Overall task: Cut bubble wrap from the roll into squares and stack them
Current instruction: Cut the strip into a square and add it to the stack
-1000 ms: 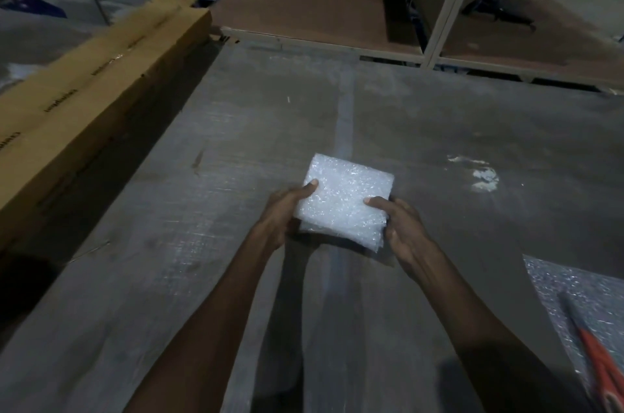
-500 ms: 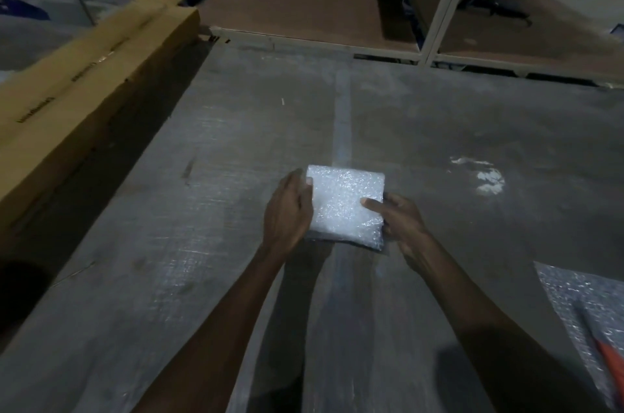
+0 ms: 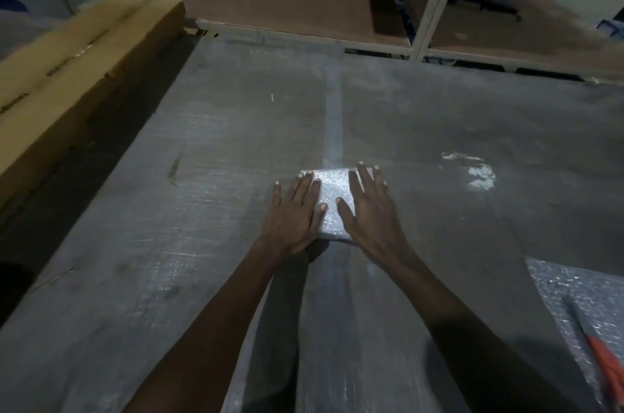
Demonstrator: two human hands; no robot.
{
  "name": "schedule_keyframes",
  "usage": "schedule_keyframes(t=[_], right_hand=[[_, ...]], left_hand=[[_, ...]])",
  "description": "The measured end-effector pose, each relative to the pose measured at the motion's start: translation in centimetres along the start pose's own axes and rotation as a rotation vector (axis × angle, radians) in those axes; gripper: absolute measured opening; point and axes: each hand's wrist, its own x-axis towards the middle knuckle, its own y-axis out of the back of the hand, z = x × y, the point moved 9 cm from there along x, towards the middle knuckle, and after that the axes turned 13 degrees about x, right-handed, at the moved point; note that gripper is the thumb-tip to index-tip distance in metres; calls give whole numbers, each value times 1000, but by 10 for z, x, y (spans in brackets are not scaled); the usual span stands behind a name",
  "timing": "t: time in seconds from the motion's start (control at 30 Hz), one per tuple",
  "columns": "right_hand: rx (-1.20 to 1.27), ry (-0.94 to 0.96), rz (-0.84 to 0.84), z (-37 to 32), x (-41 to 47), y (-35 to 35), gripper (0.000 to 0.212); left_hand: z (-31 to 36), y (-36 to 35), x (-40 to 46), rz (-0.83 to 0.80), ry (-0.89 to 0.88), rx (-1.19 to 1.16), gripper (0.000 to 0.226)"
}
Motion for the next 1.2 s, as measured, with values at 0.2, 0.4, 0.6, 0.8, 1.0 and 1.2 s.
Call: schedule_keyframes(t=[0.2, 0.4, 0.6, 0.8, 1.0, 1.2], right_hand=[[-178, 15, -65, 11, -11, -28, 73], [-87, 6, -98, 25, -14, -37, 81], [21, -27, -110, 32, -11, -45, 81], [72, -32, -136, 26, -6, -21, 88], [116, -5, -53, 16, -43, 38, 77], [100, -70, -62, 42, -132, 82, 71]], left_hand=[[-6, -9, -2, -14, -12, 27, 78], [-10, -21, -8, 27, 19, -50, 70], [-12, -24, -6, 43, 34, -80, 69], [-9, 1, -2, -5, 39, 14, 79], [17, 60, -32, 160, 32, 22, 73], [87, 61, -99, 234, -5, -74, 64]])
